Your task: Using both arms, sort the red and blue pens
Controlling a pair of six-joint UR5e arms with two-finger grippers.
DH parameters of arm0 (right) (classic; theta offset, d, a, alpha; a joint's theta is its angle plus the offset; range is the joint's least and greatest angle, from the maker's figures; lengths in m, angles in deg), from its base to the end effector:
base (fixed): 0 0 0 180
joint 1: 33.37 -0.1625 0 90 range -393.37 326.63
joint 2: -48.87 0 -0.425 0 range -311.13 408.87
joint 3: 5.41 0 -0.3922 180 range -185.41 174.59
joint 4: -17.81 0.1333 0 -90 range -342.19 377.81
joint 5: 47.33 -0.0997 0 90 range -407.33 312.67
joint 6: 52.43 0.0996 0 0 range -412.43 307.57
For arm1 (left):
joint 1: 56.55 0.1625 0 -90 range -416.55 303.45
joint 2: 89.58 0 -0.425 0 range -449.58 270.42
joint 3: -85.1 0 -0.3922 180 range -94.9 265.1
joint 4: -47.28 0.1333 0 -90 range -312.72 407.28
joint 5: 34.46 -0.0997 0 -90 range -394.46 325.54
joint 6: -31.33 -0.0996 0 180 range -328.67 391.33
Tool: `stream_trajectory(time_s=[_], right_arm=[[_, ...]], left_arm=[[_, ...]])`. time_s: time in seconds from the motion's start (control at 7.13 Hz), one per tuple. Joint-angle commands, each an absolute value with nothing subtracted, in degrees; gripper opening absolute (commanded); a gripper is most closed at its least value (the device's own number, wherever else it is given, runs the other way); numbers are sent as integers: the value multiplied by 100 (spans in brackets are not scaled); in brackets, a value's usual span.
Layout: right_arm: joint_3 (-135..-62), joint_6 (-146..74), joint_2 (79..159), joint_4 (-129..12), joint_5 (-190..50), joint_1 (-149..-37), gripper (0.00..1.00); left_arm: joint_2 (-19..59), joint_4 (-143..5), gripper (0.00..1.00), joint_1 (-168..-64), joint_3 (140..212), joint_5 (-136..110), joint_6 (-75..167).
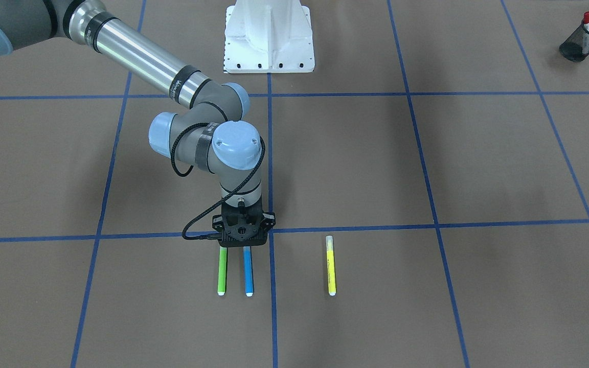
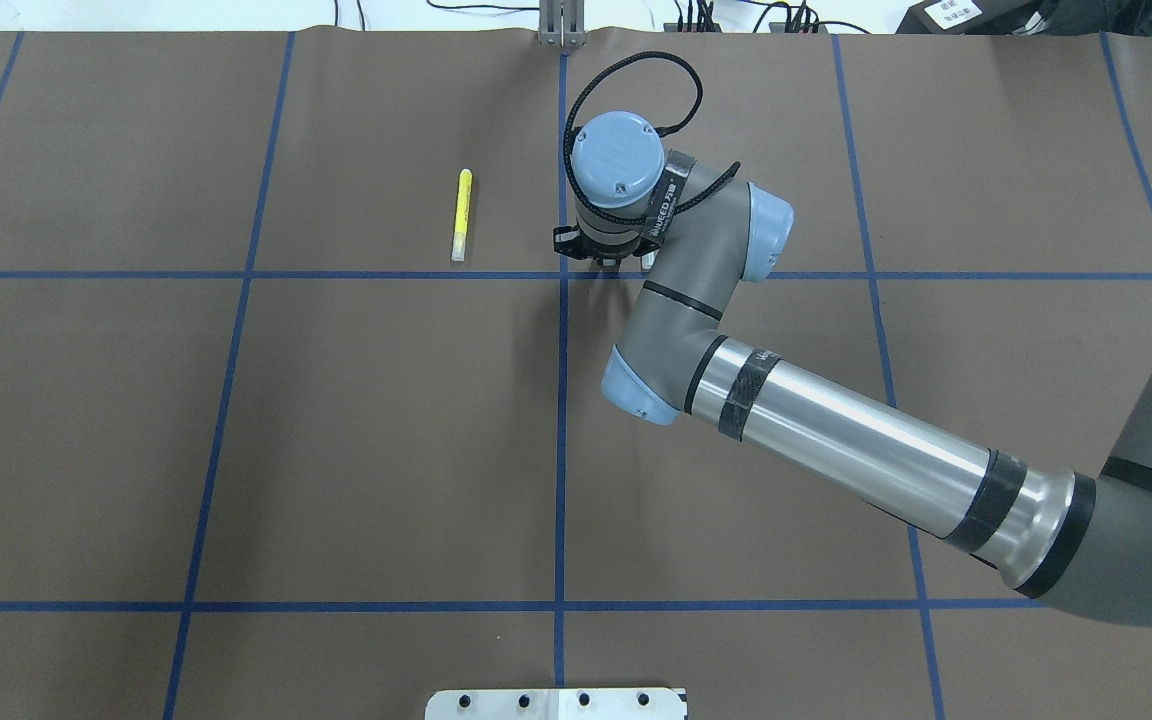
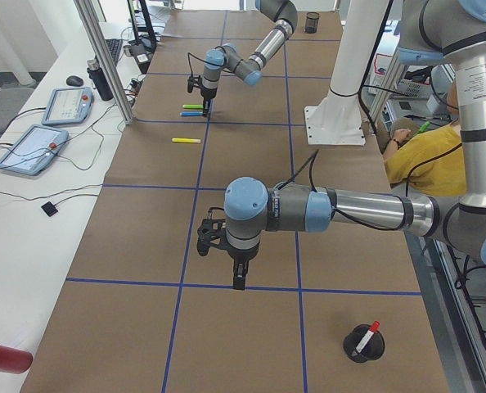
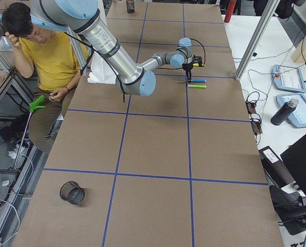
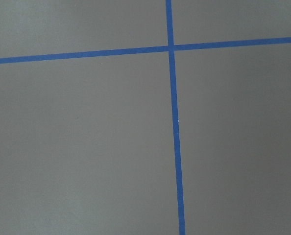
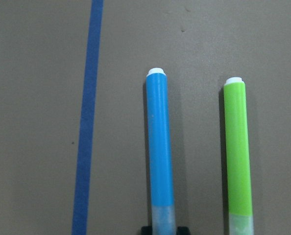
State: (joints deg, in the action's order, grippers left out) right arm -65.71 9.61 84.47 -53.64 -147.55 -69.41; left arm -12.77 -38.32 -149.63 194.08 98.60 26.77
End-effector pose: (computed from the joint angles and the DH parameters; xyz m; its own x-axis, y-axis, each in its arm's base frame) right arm -0.6125 -0.5887 0.2491 0.7456 -0.0281 0.6658 -0.1485 0.9670 0.2071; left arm -0.0864 -0.3906 0.6071 0.7324 0.0567 -0.6785 -0.0045 0.9969 0.0784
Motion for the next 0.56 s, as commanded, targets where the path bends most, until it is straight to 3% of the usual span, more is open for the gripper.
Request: stream_trajectory(time_s=[0.0,0.14,0.28,0.42], right_arm=[[-6570,945,8456,-5364,-14761,-6941,28],[-6561,910,8447,-5373,-14761,-6949,24],[-6561,909,8447,-5364,-14753,-6949,4],[-6570,848,8438,-5364,-14761,-6958,0]], left_arm=[[-1277,-3832,100,-14963,19408,9860,2676],[-1277,-3832,100,-14963,19408,9860,2676],[-1277,-3832,100,-14963,19408,9860,2676],[-1277,-3832,100,-14963,19417,9860,2676]])
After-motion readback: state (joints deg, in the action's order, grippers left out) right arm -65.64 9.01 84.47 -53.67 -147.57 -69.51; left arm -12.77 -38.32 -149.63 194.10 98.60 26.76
